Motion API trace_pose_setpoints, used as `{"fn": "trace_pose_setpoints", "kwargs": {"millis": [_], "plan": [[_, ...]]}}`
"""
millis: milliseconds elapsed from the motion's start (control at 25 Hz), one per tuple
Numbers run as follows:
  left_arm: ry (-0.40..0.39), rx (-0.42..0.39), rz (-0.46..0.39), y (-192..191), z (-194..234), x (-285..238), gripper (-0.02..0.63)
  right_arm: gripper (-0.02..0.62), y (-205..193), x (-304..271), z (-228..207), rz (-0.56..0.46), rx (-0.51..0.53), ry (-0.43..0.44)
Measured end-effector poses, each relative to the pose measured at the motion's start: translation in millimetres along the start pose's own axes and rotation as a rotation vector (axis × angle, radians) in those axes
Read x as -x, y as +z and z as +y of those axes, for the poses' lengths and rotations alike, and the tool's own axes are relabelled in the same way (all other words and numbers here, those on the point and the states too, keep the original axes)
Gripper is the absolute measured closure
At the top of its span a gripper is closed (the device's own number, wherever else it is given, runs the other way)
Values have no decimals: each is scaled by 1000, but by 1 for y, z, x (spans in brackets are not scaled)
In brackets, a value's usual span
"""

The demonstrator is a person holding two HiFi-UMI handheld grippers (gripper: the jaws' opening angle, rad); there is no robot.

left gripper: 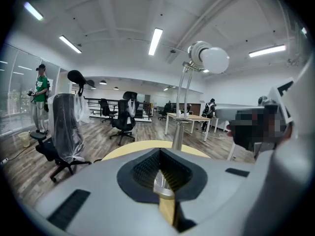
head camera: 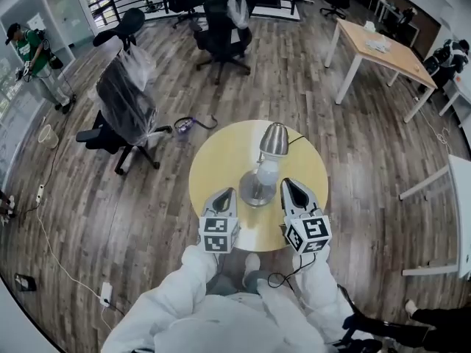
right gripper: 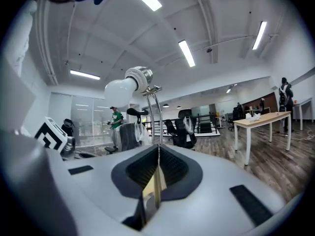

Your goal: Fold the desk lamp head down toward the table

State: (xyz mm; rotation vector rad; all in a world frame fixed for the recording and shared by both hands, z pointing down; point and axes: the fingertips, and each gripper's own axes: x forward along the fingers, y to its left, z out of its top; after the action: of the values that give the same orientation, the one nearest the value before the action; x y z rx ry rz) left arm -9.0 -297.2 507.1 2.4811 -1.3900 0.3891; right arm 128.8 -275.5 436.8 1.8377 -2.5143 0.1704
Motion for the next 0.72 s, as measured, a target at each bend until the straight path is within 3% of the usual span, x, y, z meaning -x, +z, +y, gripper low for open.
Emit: {"fn": "trace_pose_setpoints", "kwargs": {"millis": [280,400,480,720], "plan": [[43,4,34,3,4,-50,604,573,16,-36,-16,-27,33,207],[52,5,44,4,9,-64,604,479,19,-51,-17,-18,32,268],[50,0,63,-1,13,-70,604,479,23,-57,-16,-13,50,296],[-54,-2,138,-37,17,-101,604,473,43,-84,-2,-21,159,464]]}}
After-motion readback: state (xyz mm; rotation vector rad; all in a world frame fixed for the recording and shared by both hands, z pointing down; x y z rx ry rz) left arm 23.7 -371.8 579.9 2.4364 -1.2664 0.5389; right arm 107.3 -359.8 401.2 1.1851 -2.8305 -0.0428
